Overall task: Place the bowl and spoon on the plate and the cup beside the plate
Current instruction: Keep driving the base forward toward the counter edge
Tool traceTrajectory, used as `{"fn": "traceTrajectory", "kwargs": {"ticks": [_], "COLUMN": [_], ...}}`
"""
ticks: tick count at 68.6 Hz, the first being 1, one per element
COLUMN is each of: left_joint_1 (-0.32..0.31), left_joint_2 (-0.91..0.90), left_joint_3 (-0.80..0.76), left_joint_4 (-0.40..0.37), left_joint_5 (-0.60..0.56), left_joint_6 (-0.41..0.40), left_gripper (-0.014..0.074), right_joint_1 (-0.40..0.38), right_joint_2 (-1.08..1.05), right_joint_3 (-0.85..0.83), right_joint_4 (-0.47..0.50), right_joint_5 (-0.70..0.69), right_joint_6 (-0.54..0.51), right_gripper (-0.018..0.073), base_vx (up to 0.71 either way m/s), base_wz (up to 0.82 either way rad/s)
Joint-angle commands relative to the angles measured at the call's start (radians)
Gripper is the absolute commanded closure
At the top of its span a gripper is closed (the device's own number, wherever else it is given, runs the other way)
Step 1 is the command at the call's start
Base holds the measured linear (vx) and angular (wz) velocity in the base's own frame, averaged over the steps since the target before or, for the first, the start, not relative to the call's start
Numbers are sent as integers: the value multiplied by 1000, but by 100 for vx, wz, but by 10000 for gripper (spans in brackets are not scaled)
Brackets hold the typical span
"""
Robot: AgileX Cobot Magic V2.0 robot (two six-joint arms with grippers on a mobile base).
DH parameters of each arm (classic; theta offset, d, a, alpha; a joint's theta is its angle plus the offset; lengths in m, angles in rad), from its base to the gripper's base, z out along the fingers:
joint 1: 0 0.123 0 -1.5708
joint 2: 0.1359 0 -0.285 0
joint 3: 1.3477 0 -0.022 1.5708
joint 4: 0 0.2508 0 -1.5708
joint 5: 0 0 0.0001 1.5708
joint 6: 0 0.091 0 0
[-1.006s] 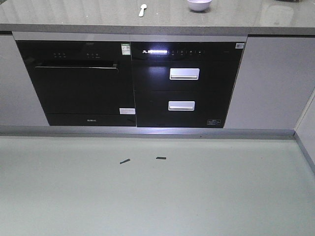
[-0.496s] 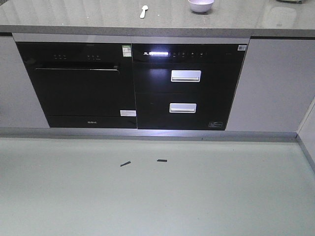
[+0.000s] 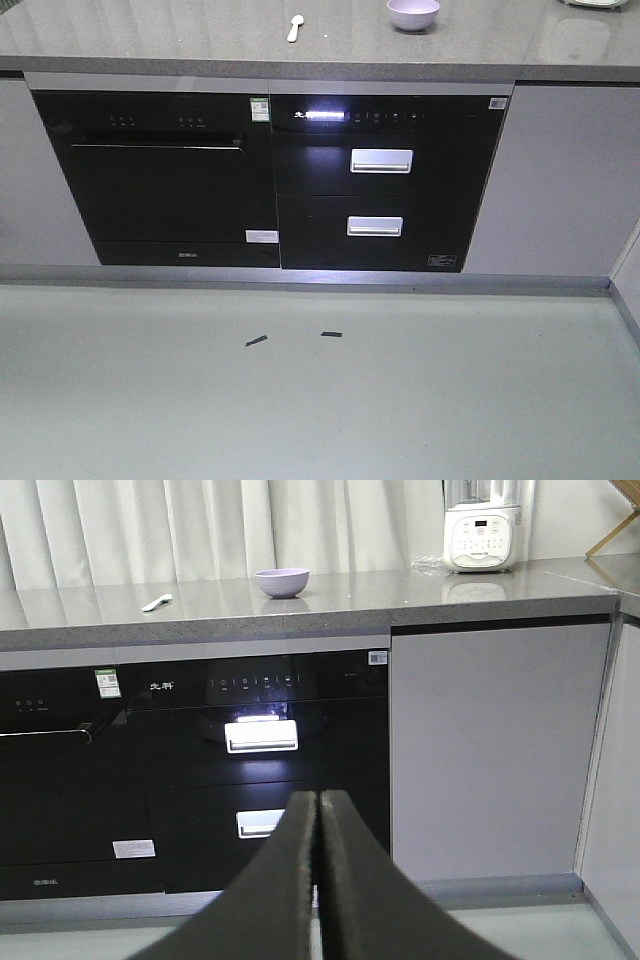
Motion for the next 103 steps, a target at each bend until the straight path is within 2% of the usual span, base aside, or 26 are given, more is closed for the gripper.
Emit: {"fn": "traceTrajectory", "kwargs": {"ticks": [1,103], "left_joint_1": [-7,-7], "left_joint_2": [-15,-15], "left_joint_3": [20,20], "left_joint_4": [-3,-3], "left_joint_5": [-67,-67], "left_joint_6": [0,0], "left_gripper": [602,602], "right_joint_1": [-6,-6], "right_joint_2": [-10,-10], "right_joint_3": [7,7], "right_joint_4": [-4,-4], "right_joint_5": [-68,-68], "right_joint_6": [-10,-10], "right_gripper": [561,561], "base_vx": [6,4], "base_wz": [1,0]}}
